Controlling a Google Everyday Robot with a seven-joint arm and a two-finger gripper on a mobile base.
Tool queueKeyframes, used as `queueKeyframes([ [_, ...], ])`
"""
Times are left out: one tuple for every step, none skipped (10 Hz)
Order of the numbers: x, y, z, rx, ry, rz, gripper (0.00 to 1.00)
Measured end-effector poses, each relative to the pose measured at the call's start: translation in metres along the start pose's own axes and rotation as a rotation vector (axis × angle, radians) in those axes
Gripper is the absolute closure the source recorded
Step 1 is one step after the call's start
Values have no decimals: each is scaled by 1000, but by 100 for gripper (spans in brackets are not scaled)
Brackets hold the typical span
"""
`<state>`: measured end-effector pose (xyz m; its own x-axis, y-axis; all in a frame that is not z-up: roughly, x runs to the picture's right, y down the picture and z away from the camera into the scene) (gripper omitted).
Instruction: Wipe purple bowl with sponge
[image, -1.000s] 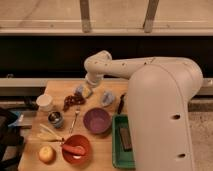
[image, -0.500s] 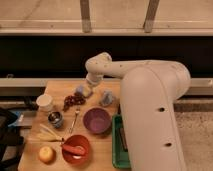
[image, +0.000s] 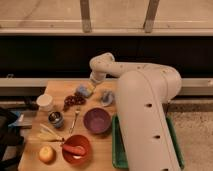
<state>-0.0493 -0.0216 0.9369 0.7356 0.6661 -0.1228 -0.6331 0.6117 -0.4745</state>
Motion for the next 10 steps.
queueKeyframes([
  [2, -2, -1, 2, 0, 4, 30],
  [1, 0, 0, 0, 0, 1, 30],
  [-1, 1, 0, -1, -1, -1, 30],
  [1, 0, 0, 0, 0, 0, 30],
  [1, 0, 2, 8, -6, 5, 30],
  [0, 3, 7, 7, -15, 8, 30],
  [-2, 7, 13, 6, -24, 5, 30],
  [-5, 11, 16, 1, -35, 3, 30],
  [-6, 12, 19, -3, -44, 6, 30],
  [-7, 13, 22, -11, -52, 13, 30],
])
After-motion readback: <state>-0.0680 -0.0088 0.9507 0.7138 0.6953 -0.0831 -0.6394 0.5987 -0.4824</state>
